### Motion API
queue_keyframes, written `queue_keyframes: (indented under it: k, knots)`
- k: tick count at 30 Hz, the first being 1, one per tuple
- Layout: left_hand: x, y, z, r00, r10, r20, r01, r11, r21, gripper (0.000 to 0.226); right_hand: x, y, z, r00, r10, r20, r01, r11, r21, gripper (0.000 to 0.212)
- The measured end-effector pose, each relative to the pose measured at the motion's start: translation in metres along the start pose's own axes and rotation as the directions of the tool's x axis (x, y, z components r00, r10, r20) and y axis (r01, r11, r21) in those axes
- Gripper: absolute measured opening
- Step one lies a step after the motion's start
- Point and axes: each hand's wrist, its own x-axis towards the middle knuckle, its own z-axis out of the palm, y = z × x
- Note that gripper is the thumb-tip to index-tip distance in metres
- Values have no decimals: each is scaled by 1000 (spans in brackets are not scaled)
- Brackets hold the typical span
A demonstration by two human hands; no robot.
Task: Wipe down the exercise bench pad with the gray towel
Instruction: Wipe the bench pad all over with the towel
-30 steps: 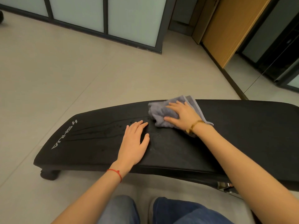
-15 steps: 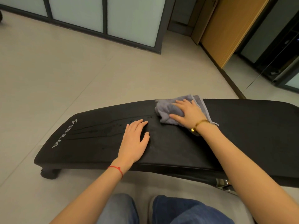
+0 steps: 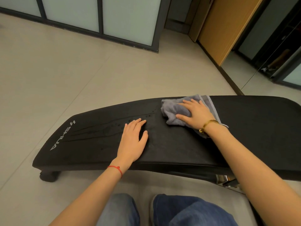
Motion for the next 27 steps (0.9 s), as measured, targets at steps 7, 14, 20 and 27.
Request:
queue_keyframes:
  k: [7,14,20,27]
  knots:
    - [1,-2,1,1000,18,-7,-18,1000,-6,46,-99,-38,-11,955,-294,49,286,951,119,64]
    - [0,-1,1,1000,8,3,-8,1000,-1,47,-30,11,-15,995,-95,-14,96,992,86,61]
    - [1,-3,1,1000,15,4,-15,1000,-3,47,-18,-29,7,990,-142,12,141,989,53,59]
    - [0,-3,1,1000,15,5,-15,1000,-5,47,-77,-19,-18,956,-287,63,271,944,188,62]
